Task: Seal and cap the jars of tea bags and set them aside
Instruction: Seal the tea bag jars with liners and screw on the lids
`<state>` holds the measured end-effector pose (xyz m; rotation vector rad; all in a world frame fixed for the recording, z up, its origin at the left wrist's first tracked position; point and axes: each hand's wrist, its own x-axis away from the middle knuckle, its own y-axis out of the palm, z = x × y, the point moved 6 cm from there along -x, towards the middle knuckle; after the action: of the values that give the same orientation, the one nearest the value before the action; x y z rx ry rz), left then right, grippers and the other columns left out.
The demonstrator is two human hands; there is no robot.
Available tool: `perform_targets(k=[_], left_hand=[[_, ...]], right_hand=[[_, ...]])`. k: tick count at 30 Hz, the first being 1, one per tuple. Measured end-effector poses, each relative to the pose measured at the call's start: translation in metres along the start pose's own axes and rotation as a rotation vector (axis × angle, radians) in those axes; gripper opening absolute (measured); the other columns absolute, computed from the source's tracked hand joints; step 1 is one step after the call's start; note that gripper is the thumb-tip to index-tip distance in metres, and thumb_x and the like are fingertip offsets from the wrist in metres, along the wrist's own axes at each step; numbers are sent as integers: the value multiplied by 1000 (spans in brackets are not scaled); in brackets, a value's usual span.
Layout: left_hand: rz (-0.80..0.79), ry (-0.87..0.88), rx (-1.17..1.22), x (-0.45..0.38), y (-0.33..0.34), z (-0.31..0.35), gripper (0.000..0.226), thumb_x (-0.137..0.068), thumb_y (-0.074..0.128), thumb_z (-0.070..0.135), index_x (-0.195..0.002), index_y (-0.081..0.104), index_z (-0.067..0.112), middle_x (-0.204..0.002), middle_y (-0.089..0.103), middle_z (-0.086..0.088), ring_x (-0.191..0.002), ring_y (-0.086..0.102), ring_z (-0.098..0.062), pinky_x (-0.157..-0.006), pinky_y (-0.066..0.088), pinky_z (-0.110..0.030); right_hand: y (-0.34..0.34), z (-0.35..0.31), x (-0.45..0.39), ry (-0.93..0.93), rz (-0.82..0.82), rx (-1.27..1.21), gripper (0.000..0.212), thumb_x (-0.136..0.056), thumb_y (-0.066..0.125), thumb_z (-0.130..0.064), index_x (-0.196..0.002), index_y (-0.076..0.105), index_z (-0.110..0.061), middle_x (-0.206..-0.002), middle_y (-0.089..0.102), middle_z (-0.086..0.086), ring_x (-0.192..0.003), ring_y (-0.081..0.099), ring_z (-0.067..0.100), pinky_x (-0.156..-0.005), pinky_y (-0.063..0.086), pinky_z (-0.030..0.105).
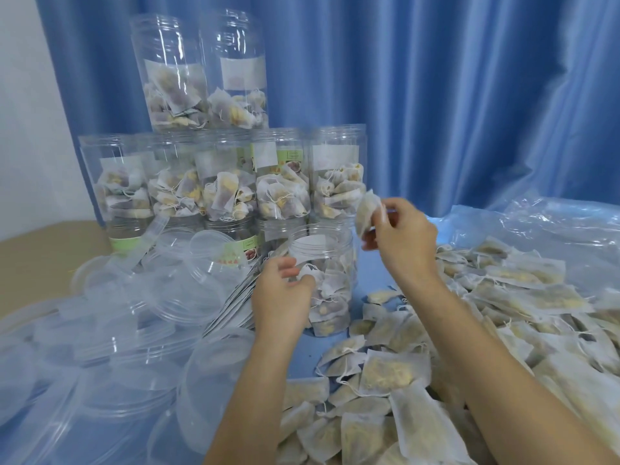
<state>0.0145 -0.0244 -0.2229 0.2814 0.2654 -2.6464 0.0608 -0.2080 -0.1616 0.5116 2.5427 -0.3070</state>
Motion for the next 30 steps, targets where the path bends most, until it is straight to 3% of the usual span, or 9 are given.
perform_targets(k=[3, 6, 10, 13, 16, 19, 23, 25, 30], left_hand=[[-3, -14, 32, -2, -7, 1, 21, -81, 64, 8, -96, 60, 23, -96, 64, 5, -84, 62, -12, -72, 52, -23], [7, -5, -33, -6, -18, 5, 16, -79, 65, 9, -91, 64, 21, -90, 66, 4, -90, 63, -19, -87, 51, -36], [87, 39, -79, -15, -42, 12, 18, -81, 61, 8, -79, 62, 27, -80, 63, 10, -81, 63, -20, -78, 49, -29], [157, 58, -110, -18, -59, 13, 19, -81, 57, 5, -86, 64, 22, -79, 63, 8, -83, 64, -22, -81, 48, -31], [196, 80, -175, -20, -67, 13, 23, -80, 54, 1, -87, 63, 21, -79, 61, 10, -82, 62, -21, -75, 43, -26], [211, 89, -219, -21, -69, 12, 25, -79, 54, -2, -88, 62, 20, -79, 58, 13, -81, 56, -14, -68, 34, -17], [248, 126, -272, -21, -72, 12, 24, -81, 54, 0, -93, 64, 18, -89, 60, 8, -83, 52, -12, -68, 31, -14], [285, 134, -284, -22, -75, 11, 24, -81, 55, 1, -95, 65, 16, -89, 60, 7, -83, 51, -12, -64, 28, -12], [387, 84, -280, -20, -85, 7, 26, -82, 53, 1, -102, 64, 13, -104, 65, -2, -83, 47, -13, -65, 26, -12]], right_hand=[[25, -27, -14, -168, -43, 258, 24, -96, 47, -21, -93, 65, -7, -76, 70, 11, -77, 67, 29, -78, 53, 39], [56, -22, -13, -234, -279, 663, 25, -96, 51, -26, -95, 70, -10, -92, 69, 12, -91, 61, 30, -77, 48, 32], [60, -45, 19, -631, -194, 492, 14, -89, 62, -9, -91, 73, -2, -88, 67, 16, -88, 60, 33, -73, 40, 26], [92, -53, 49, -867, -460, 488, 13, -86, 61, -3, -91, 73, 2, -92, 66, 18, -88, 62, 33, -72, 50, 35], [135, -34, 70, -901, -799, 767, 33, -92, 47, -1, -121, 61, -9, -122, 57, 8, -116, 49, 25, -90, 44, 37], [154, -20, 75, -886, -874, 918, 42, -90, 44, -3, -131, 48, -11, -136, 48, 7, -128, 40, 22, -99, 39, 33], [156, -10, 78, -949, -793, 1095, 32, -91, 45, -4, -118, 59, -13, -117, 58, 9, -110, 54, 28, -74, 41, 34], [153, -4, 80, -917, -781, 1052, 30, -92, 45, -6, -118, 59, -14, -117, 57, 8, -110, 53, 28, -73, 43, 34], [151, 10, 86, -692, -948, 853, 66, -88, 45, 3, -146, 25, -23, -128, 51, 8, -111, 54, 28, -75, 46, 36]])
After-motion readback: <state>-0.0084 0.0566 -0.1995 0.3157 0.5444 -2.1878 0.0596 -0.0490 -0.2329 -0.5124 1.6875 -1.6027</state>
